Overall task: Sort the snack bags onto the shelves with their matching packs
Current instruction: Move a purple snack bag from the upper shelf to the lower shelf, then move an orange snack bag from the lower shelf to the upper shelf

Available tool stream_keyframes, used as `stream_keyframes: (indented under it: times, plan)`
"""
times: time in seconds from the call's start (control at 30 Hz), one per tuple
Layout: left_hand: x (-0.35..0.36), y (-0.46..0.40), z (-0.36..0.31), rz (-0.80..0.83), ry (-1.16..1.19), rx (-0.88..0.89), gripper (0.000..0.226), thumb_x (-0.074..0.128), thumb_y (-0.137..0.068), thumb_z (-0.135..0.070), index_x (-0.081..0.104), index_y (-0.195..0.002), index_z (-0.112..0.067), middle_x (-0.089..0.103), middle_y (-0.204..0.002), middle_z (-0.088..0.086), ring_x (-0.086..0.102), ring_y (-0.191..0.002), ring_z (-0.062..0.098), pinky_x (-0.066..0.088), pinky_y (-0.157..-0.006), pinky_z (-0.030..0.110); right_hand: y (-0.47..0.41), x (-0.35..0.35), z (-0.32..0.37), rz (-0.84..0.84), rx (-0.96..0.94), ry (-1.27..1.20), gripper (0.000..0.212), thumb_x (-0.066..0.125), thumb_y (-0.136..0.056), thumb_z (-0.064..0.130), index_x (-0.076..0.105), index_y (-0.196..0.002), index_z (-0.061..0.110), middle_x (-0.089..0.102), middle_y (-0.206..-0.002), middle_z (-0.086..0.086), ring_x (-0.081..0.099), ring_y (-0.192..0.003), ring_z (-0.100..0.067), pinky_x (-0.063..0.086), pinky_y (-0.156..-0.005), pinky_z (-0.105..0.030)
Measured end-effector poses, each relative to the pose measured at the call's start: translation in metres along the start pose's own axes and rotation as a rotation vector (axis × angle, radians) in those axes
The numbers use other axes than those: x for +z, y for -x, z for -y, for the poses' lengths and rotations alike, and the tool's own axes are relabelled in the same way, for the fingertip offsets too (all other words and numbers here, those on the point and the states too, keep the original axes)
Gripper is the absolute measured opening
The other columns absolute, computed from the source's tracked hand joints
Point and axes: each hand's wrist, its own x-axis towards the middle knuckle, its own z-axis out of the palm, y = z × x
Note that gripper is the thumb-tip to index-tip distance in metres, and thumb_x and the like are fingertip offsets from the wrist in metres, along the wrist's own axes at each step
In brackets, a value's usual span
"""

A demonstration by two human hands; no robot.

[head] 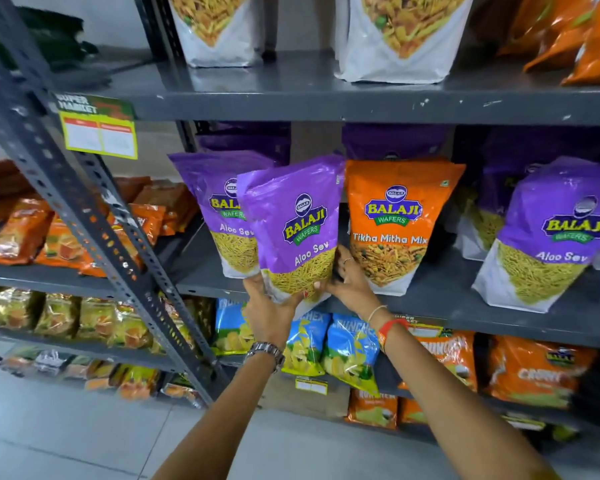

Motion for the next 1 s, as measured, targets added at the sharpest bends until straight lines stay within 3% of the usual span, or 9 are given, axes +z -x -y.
stream_keyframes:
  times: [0.13,0.3,0.47,0.57,0.63,0.7,0.77,0.87,1.0]
  plan:
    - [0.014,-0.009,0.005,-0.04,0.006,-0.022,0.073,0.086,-0.053,-0.022,0.041,-0.108,-0.006,0.064,-0.112,0.014,0.061,-0.101,0.033,0.042,-0.076,0.029,-0.01,0.01,-0.009,-0.072,-0.013,-0.023,0.079,0.062,-0.074,-0.017,0.027,-0.14,0.009,0.046,-0.127,0.0,0.045,-0.119,-0.011,0.046,-0.084,-0.005]
    - [0.028,-0.017,0.001,-0.047,-0.007,-0.021,0.072,0.084,-0.057,-0.026,0.039,-0.109,-0.005,0.063,-0.112,0.018,0.059,-0.103,0.035,0.038,-0.074,0.028,-0.021,0.017,-0.027,-0.212,-0.066,0.097,0.063,0.064,-0.076,0.007,0.045,-0.136,0.019,0.061,-0.131,-0.003,0.057,-0.12,-0.013,0.049,-0.103,-0.042]
    - [0.044,-0.027,-0.002,-0.005,-0.002,0.004,0.08,0.081,-0.062,-0.023,0.032,-0.122,-0.003,0.053,-0.13,0.019,0.054,-0.115,0.036,0.043,-0.082,0.034,0.0,0.016,-0.019,-0.401,-0.103,0.101,0.042,0.062,-0.084,0.006,0.057,-0.125,0.014,0.064,-0.12,-0.002,0.061,-0.109,-0.013,0.054,-0.096,-0.036]
    - [0.049,-0.021,-0.003,-0.028,0.093,0.001,0.092,0.08,-0.063,-0.016,0.022,-0.134,-0.008,0.041,-0.143,0.005,0.047,-0.123,0.026,0.04,-0.087,0.022,0.02,-0.002,-0.018,-0.725,-0.212,0.085,0.028,0.063,-0.08,0.0,0.066,-0.107,0.009,0.066,-0.104,-0.001,0.068,-0.089,-0.018,0.059,-0.08,-0.041]
    - [0.053,-0.008,-0.005,-0.145,0.094,0.172,0.084,0.076,-0.067,-0.013,0.025,-0.134,-0.009,0.034,-0.143,-0.003,0.034,-0.131,0.013,0.031,-0.1,0.012,0.028,-0.022,-0.023,-0.912,-0.269,0.119,0.028,0.065,-0.075,-0.001,0.066,-0.101,0.009,0.06,-0.107,-0.004,0.066,-0.078,-0.016,0.059,-0.072,-0.044]
    - [0.065,0.007,-0.006,-0.127,0.046,0.39,0.061,0.067,-0.075,-0.015,0.035,-0.126,-0.016,0.037,-0.137,0.002,0.031,-0.131,0.011,0.027,-0.108,0.017,0.027,-0.044,-0.031,-0.984,-0.202,0.137,0.042,0.072,-0.07,0.007,0.061,-0.11,0.012,0.049,-0.117,-0.01,0.063,-0.091,-0.022,0.057,-0.078,-0.045]
    - [0.082,0.016,-0.014,0.129,0.088,0.404,0.05,0.061,-0.081,-0.014,0.038,-0.123,-0.026,0.04,-0.132,-0.001,0.034,-0.127,0.008,0.032,-0.106,0.022,0.018,-0.066,-0.04,-0.909,-0.077,0.159,0.071,0.08,-0.062,0.024,0.048,-0.125,0.017,0.042,-0.127,-0.011,0.055,-0.111,-0.027,0.055,-0.088,-0.046]
    - [0.107,0.016,-0.028,0.402,0.19,0.224,0.067,0.065,-0.08,-0.018,0.026,-0.135,-0.024,0.029,-0.139,-0.012,0.029,-0.13,0.002,0.031,-0.106,0.018,0.005,-0.087,-0.045,-0.687,-0.014,0.107,0.107,0.09,-0.052,0.033,0.03,-0.139,0.016,0.045,-0.135,-0.008,0.048,-0.126,-0.022,0.048,-0.103,-0.038]
    - [0.126,0.011,-0.046,0.496,0.242,-0.007,0.094,0.074,-0.071,-0.012,0.013,-0.142,-0.008,0.03,-0.137,-0.003,0.027,-0.124,0.003,0.025,-0.098,0.009,0.006,-0.098,-0.042,-0.503,0.055,0.056,0.099,0.087,-0.056,0.013,0.029,-0.137,0.014,0.054,-0.124,-0.004,0.053,-0.119,-0.02,0.047,-0.094,-0.031]
